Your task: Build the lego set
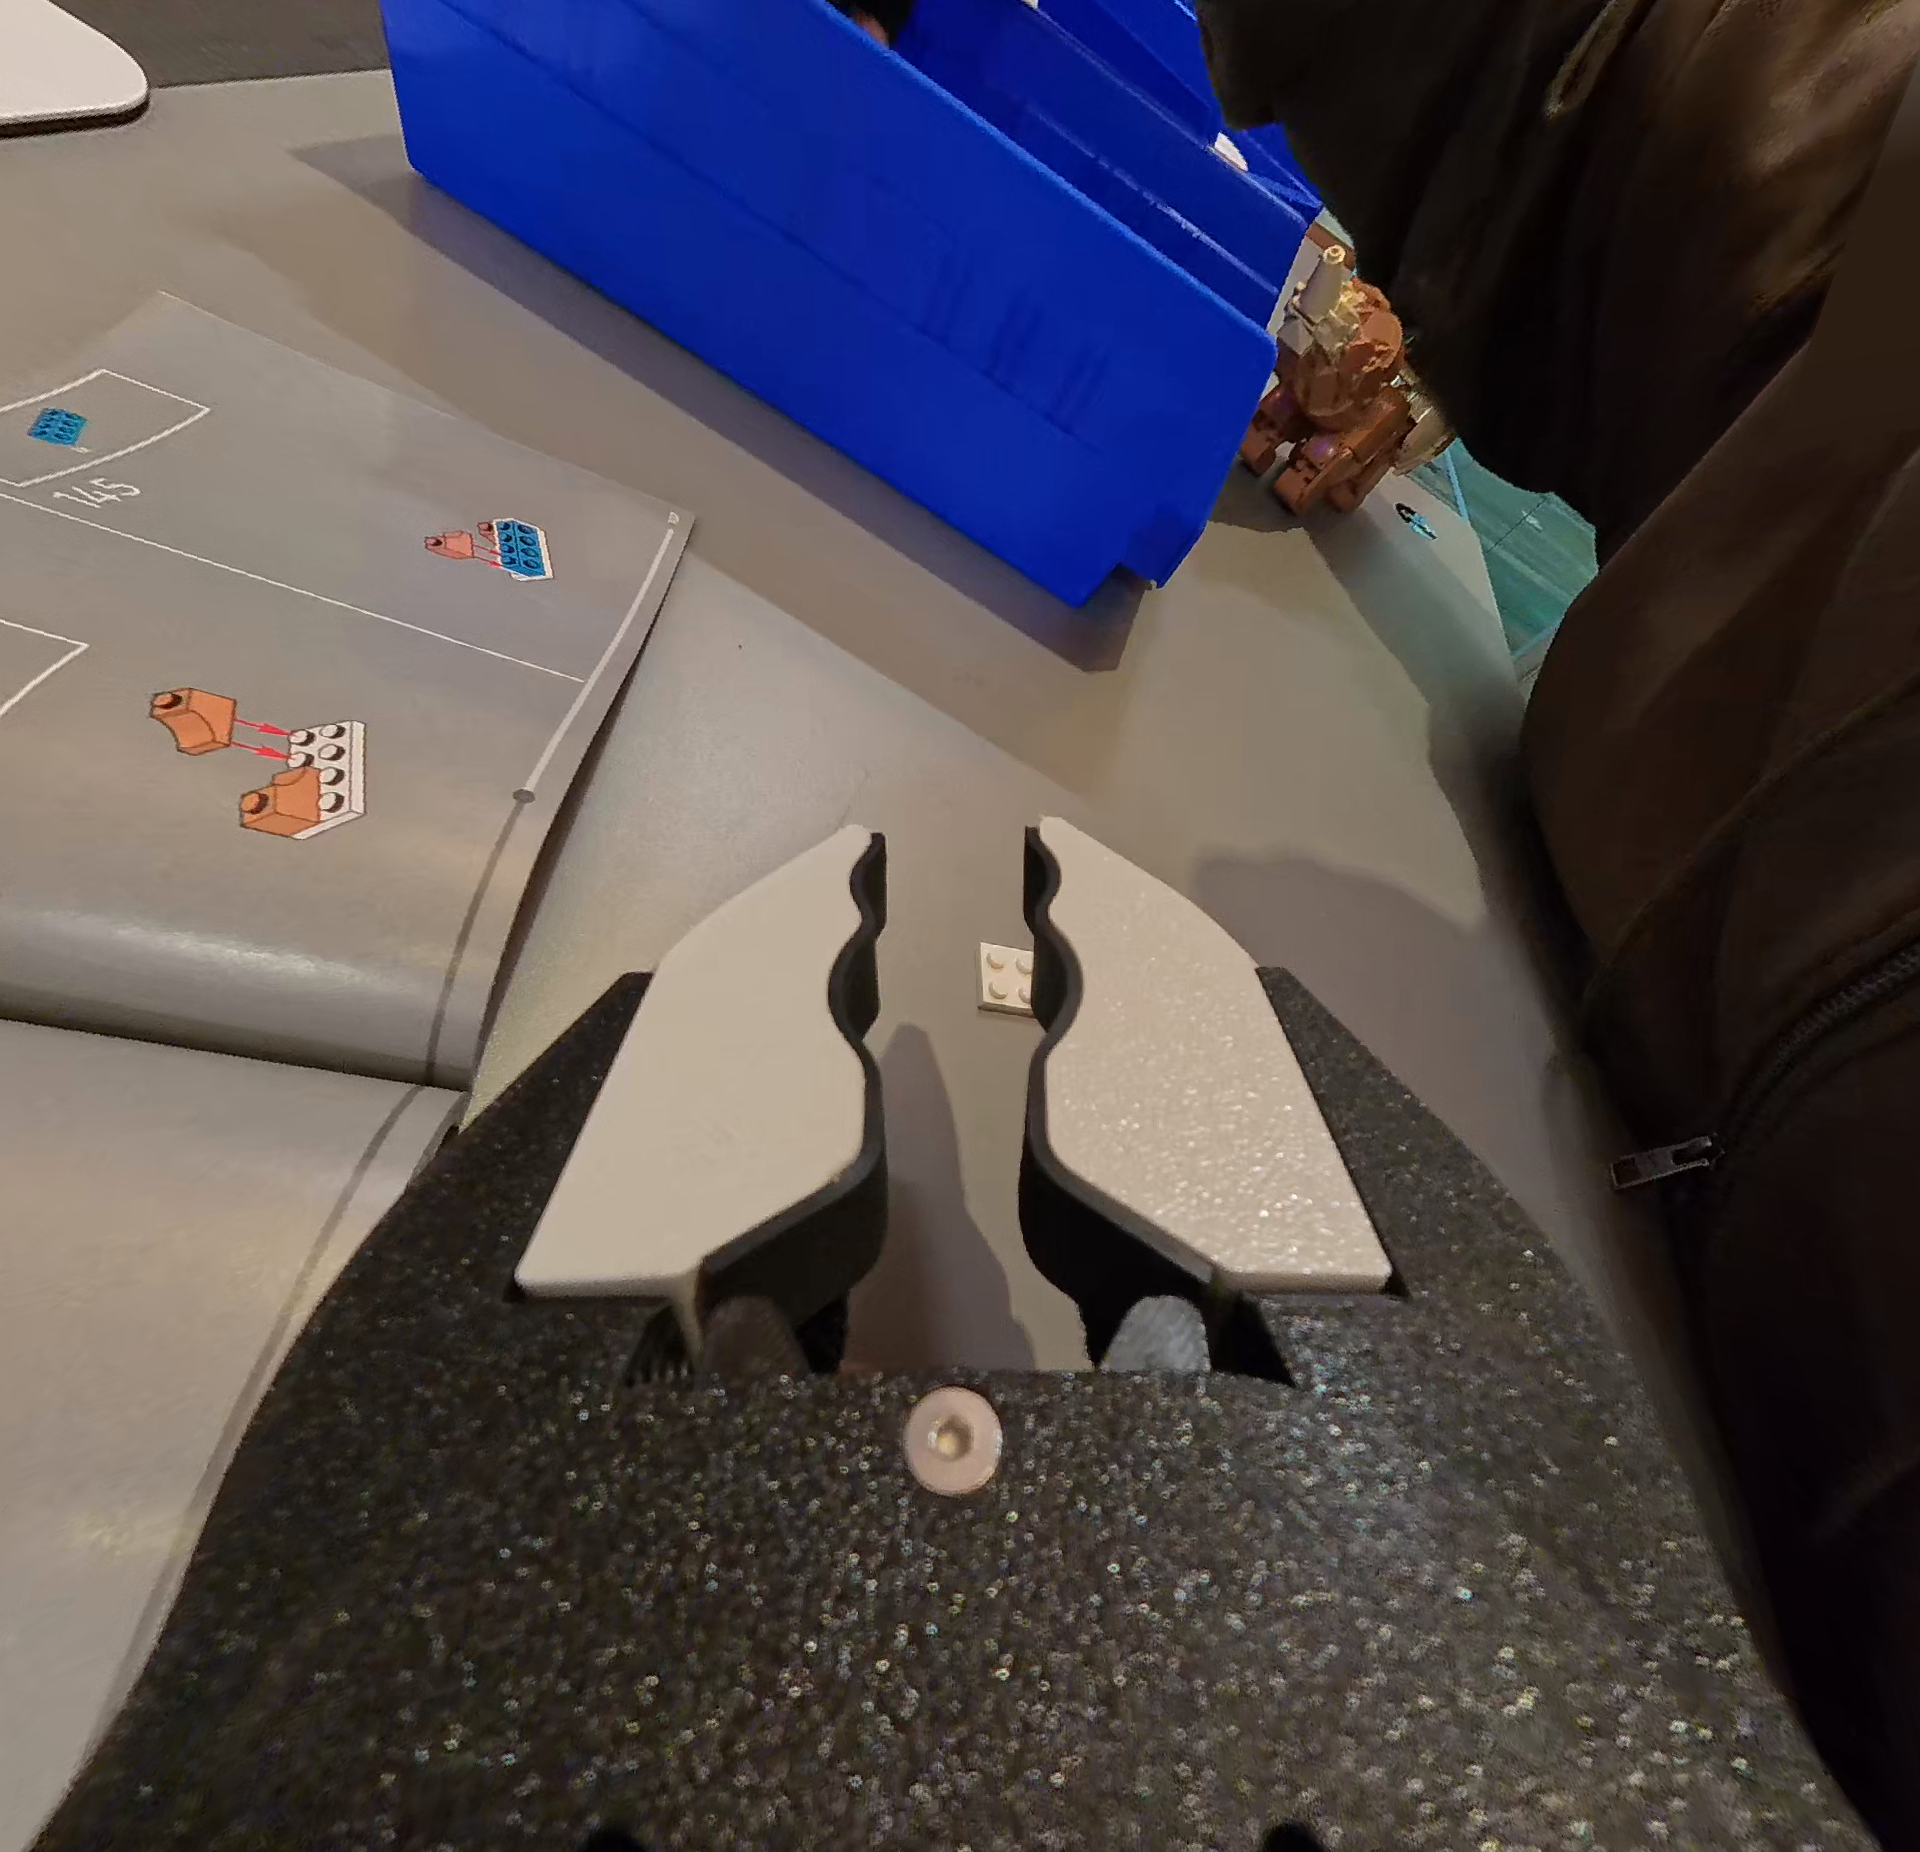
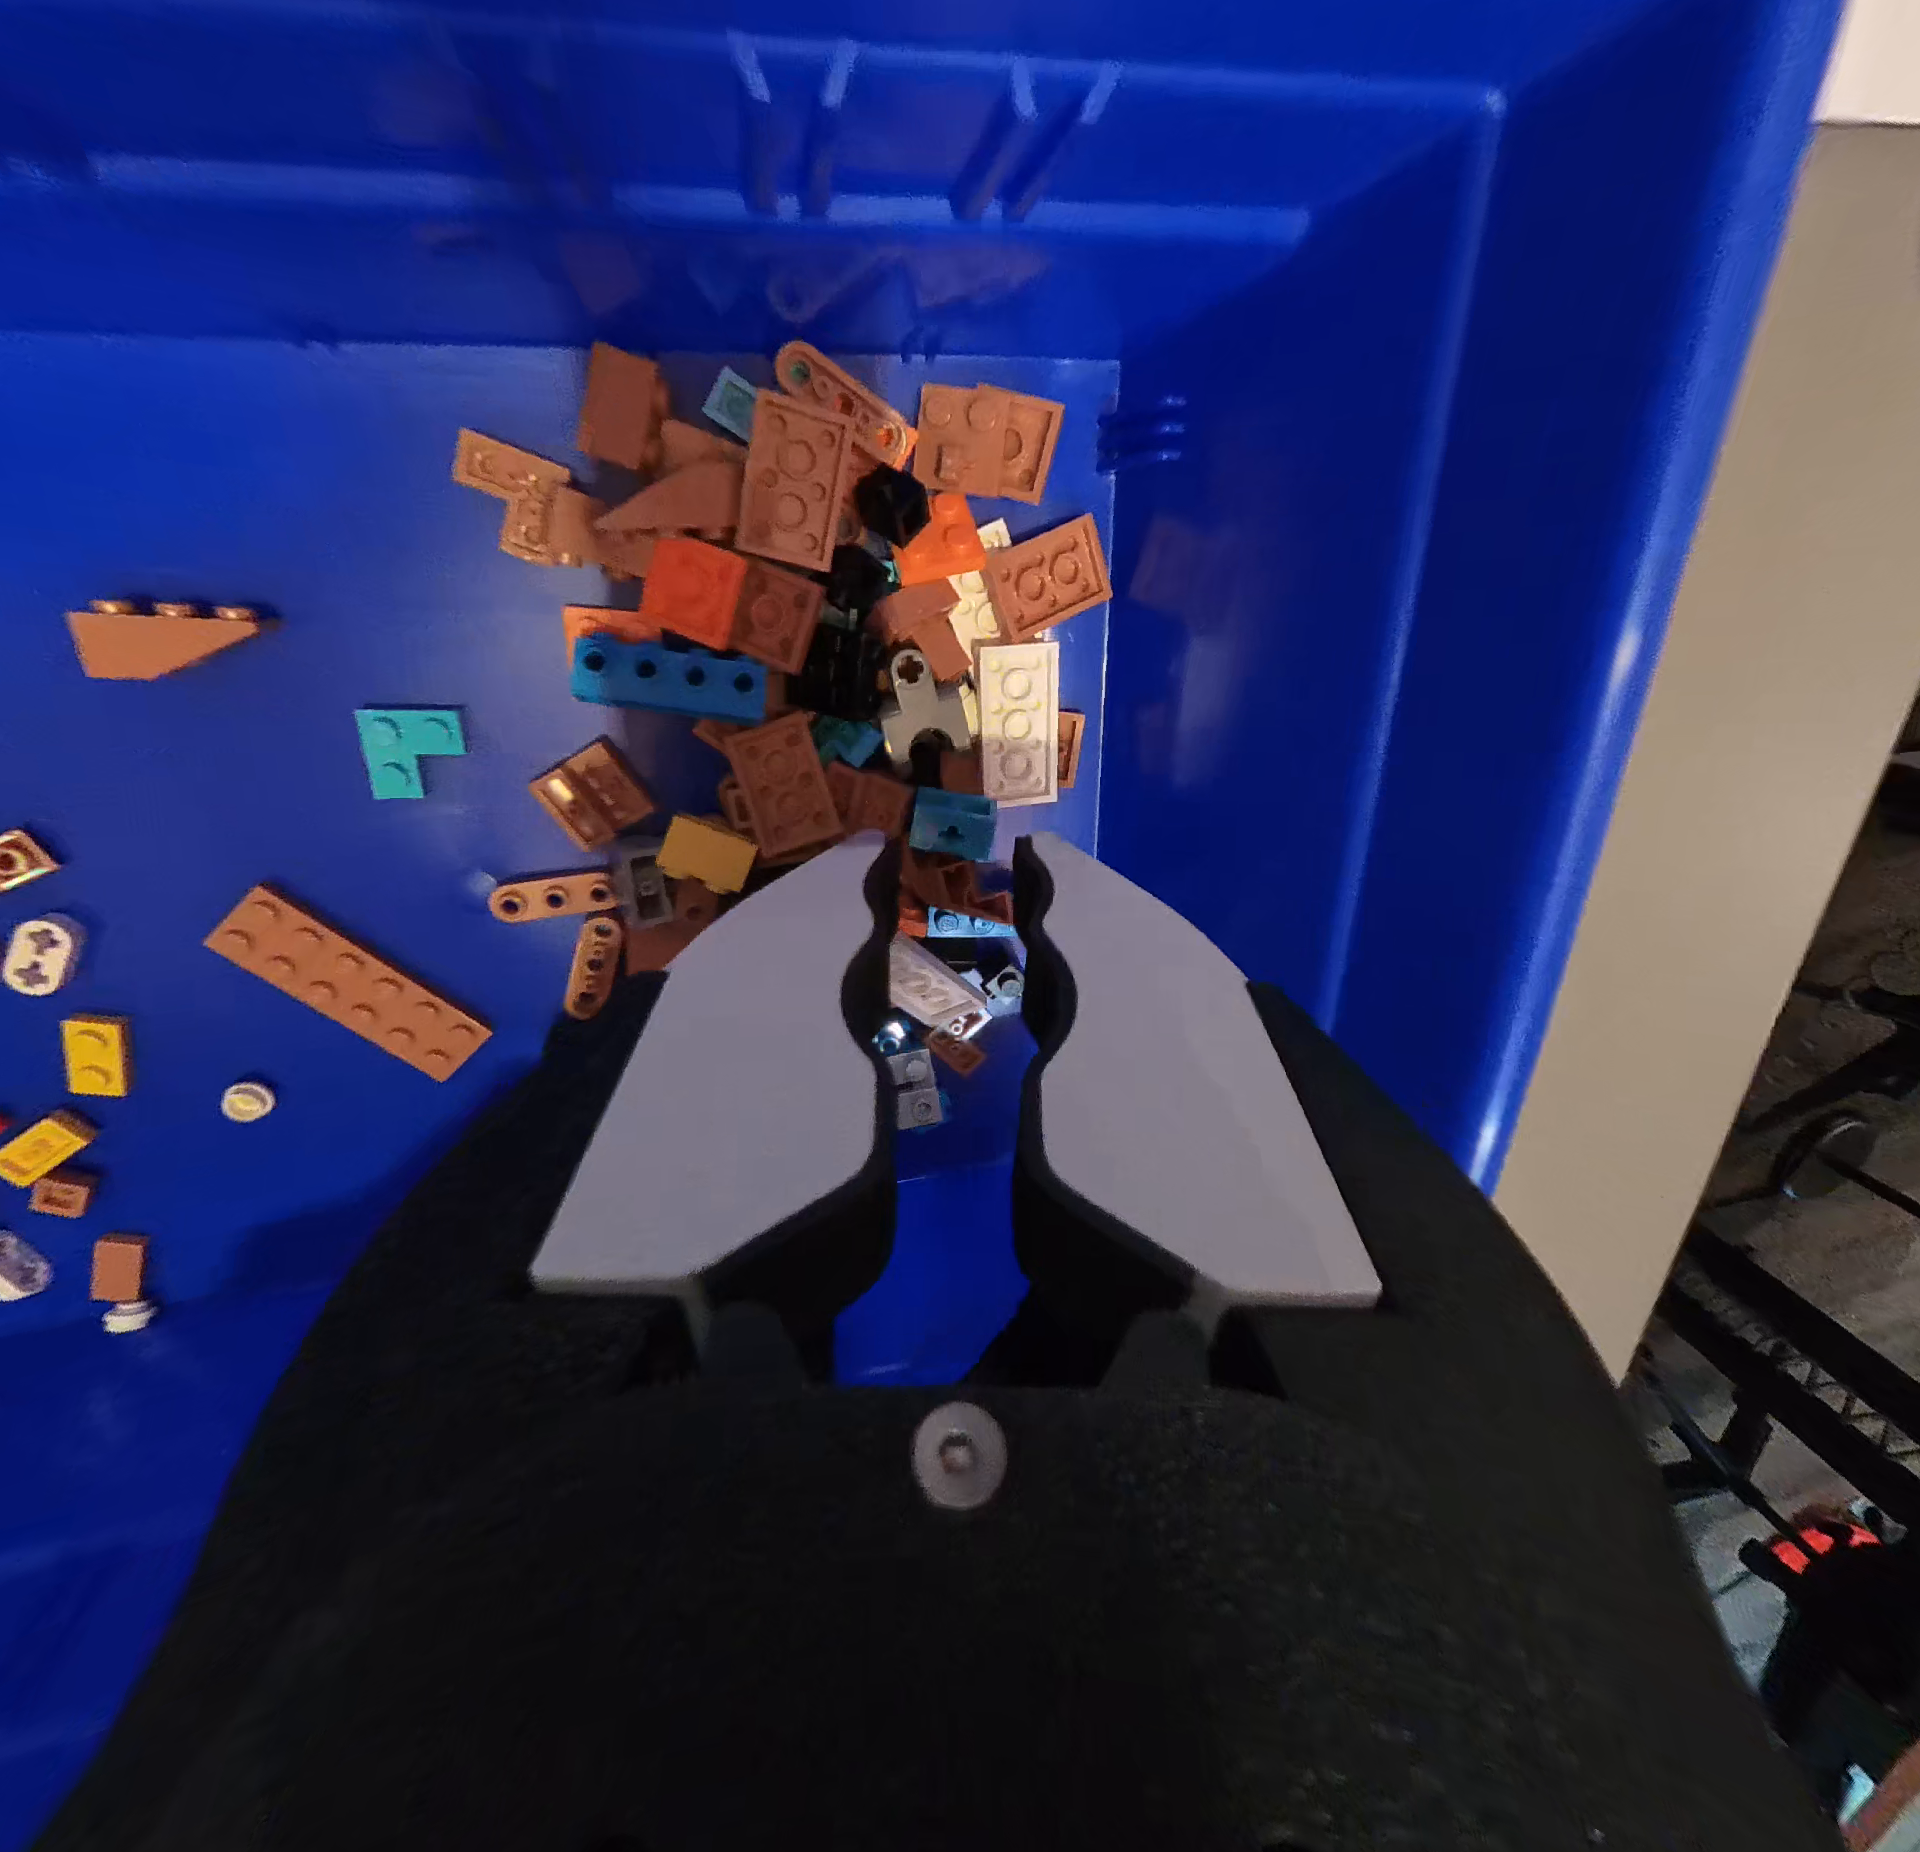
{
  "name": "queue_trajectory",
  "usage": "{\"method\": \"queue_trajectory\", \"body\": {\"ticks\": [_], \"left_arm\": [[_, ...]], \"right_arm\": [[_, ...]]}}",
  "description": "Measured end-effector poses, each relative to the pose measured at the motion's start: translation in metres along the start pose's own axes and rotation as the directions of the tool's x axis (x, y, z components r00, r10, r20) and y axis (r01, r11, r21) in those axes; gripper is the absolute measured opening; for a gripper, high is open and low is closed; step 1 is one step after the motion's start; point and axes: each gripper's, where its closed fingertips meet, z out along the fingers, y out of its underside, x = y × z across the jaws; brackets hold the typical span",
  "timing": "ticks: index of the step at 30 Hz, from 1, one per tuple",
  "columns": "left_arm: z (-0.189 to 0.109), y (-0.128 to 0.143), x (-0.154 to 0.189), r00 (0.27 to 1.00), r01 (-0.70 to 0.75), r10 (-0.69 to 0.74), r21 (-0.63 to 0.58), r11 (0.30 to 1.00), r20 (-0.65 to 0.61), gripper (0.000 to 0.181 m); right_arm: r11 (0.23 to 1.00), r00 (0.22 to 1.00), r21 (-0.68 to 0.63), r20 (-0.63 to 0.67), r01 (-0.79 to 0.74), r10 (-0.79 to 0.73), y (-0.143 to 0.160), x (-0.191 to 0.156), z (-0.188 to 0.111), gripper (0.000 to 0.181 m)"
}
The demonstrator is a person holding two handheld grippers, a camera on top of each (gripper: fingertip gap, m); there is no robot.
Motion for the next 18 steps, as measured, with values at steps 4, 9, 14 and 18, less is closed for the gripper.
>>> {"method": "queue_trajectory", "body": {"ticks": [4, 9, 14, 18], "left_arm": [[0.0, 0.0, 0.0, 1.0, -0.003, 0.003, -0.001, 1.0, -0.002, 0.025], [0.0, 0.0, 0.001, 1.0, -0.003, 0.003, -0.001, 1.0, -0.005, 0.025], [0.0, 0.001, 0.001, 1.0, -0.004, 0.004, -0.003, 1.0, -0.008, 0.025], [0.0, 0.001, 0.001, 1.0, -0.005, 0.004, -0.005, 1.0, -0.008, 0.025]], "right_arm": [[0.997, 0.998, -0.075, 0.062, 0.003, 0.002, 0.008, -0.006, 0.013, 0.024], [0.993, 0.997, -0.121, 0.076, -0.003, 0.012, 0.011, -0.005, 0.014, 0.018], [0.979, 0.999, -0.202, 0.037, -0.004, 0.012, 0.028, -0.001, 0.004, 0.018], [0.978, 0.999, -0.205, 0.003, -0.033, 0.035, 0.035, 0.006, -0.008, 0.017]]}}
